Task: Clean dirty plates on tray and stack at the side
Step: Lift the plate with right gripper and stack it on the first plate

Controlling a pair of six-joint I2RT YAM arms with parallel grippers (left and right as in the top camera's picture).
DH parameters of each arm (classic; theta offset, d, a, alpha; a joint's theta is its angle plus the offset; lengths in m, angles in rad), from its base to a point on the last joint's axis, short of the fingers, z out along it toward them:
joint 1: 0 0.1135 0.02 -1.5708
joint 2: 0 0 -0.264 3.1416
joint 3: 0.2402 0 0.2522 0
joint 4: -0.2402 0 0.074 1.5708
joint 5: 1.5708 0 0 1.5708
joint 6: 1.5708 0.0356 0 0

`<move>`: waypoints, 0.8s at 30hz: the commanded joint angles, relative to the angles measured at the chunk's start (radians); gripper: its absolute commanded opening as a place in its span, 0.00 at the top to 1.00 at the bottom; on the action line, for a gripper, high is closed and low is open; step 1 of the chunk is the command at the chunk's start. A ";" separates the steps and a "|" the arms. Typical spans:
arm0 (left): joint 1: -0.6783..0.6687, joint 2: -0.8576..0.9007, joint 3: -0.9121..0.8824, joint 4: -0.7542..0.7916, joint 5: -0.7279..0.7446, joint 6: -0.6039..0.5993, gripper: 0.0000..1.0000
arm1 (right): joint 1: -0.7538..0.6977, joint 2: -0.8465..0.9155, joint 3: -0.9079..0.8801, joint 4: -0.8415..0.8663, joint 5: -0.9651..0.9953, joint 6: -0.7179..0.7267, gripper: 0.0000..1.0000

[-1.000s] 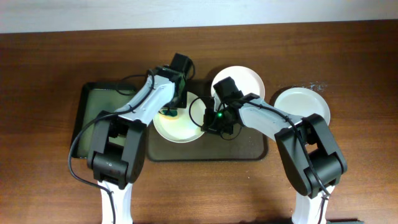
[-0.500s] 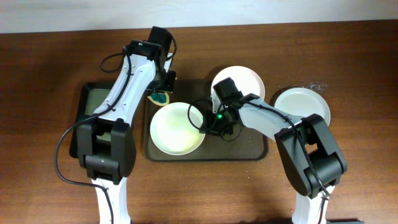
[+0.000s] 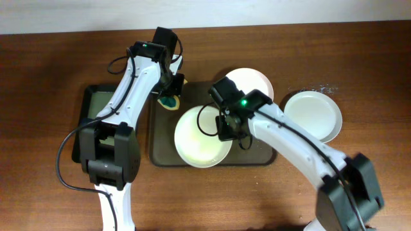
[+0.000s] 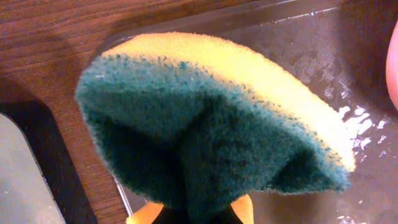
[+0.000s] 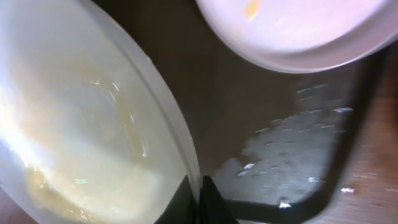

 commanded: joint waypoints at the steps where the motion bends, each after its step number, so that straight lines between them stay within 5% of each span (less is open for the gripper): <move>1: 0.003 0.008 0.027 0.006 0.018 0.008 1.00 | 0.079 -0.048 0.013 -0.035 0.406 0.087 0.96; 10: 0.003 0.008 0.027 0.007 0.018 0.008 1.00 | 0.283 -0.051 0.013 -0.086 0.979 0.146 0.96; 24: 0.003 0.008 0.027 0.016 0.018 0.008 1.00 | 0.328 -0.051 0.014 -0.154 1.134 0.145 0.96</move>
